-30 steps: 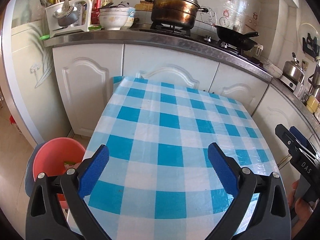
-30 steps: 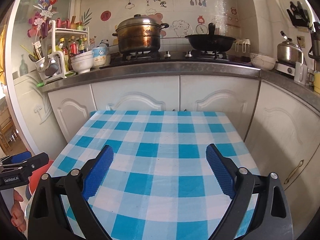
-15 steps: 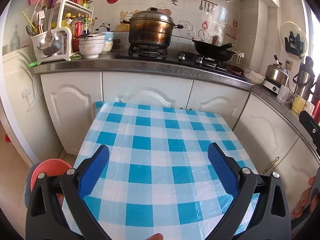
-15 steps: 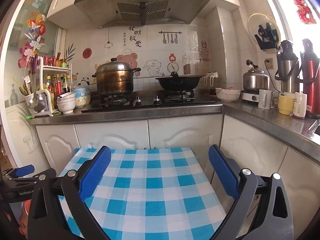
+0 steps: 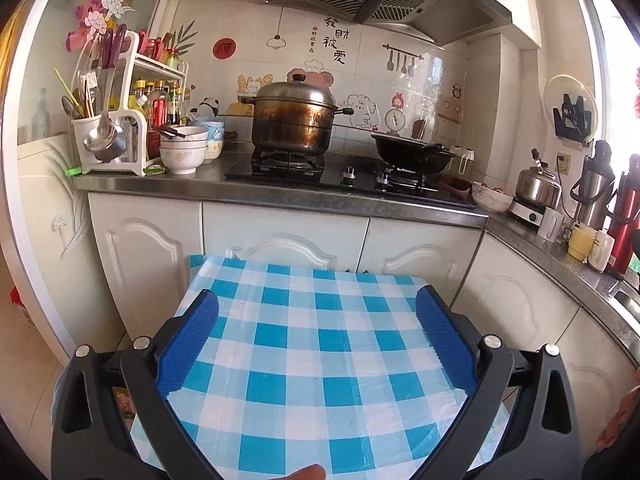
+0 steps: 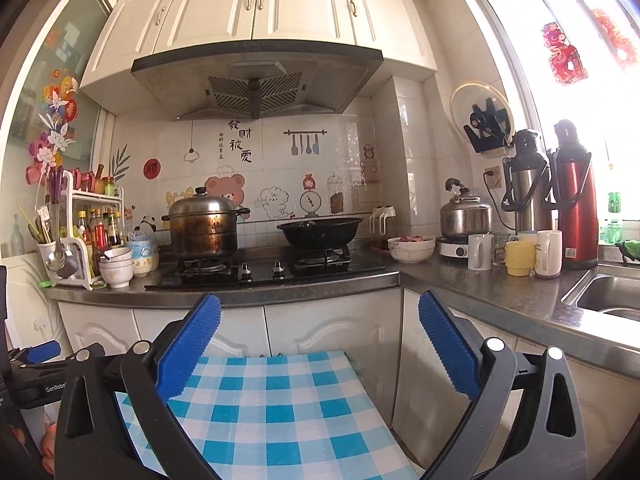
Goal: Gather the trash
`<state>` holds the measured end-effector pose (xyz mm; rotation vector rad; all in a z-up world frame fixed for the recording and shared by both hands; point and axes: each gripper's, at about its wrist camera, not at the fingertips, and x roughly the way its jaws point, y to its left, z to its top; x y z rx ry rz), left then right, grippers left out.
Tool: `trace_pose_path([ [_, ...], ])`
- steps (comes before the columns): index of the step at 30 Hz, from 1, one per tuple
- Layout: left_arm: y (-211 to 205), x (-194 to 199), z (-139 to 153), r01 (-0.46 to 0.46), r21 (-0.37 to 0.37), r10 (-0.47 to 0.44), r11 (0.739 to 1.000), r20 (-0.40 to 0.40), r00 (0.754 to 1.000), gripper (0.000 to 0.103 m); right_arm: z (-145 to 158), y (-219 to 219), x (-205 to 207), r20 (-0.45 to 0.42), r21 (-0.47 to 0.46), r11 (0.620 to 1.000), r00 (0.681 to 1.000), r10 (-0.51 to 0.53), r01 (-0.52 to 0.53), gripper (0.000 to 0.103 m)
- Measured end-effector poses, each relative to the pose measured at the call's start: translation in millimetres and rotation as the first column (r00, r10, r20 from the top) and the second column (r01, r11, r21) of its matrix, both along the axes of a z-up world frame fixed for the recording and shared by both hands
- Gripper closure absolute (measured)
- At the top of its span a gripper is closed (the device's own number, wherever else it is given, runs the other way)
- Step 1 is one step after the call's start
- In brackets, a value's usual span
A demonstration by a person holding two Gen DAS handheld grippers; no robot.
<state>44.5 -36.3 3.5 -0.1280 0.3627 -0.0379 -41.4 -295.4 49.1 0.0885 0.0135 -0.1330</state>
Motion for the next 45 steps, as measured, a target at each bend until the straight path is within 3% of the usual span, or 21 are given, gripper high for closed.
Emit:
trace_pose_path([
  [8,1.7,-16.9,24.2,-0.042,0.001,0.042,0.999,0.076,0.996,0.004,20.4,0.2,-23.1,0.069,-0.007,1.000,0.997,-0.023,0.023,0.005],
  [17,-3.2,-46.6,47.8,-0.099,0.047,0.087,0.994,0.209,0.974,0.004,30.0,8.9,-33.4,0.092,-0.018,1.000,0.996,-0.011,0.013,0.005],
  [23,-6.4,-53.7,46.5,-0.098,0.059,0.083,0.993,0.221,0.972,0.004,22.1,12.7,-29.0,0.096,-0.012,0.999,0.995,-0.030,0.031,0.005],
  [27,-11.6,-45.3,31.2,-0.091,0.056,0.079,0.994,0.187,0.979,0.004,-1.8,12.2,-14.2,0.077,-0.009,0.997,0.994,-0.081,0.082,0.005],
  [34,-28.4,-19.7,-20.1,-0.044,0.092,0.037,0.995,0.074,0.997,0.004,-51.1,-1.2,8.8,0.000,0.011,0.988,0.988,-0.153,0.153,0.005],
  [40,-40.1,-4.0,-65.7,0.001,0.123,0.003,0.992,-0.029,1.000,0.004,-82.8,-10.4,29.3,-0.107,0.051,0.988,0.985,-0.137,0.143,0.005],
  [45,-49.0,0.7,-84.0,0.025,0.157,-0.016,0.987,-0.060,0.998,0.004,-100.2,-11.2,41.3,-0.170,0.069,0.989,0.978,-0.118,0.131,0.005],
])
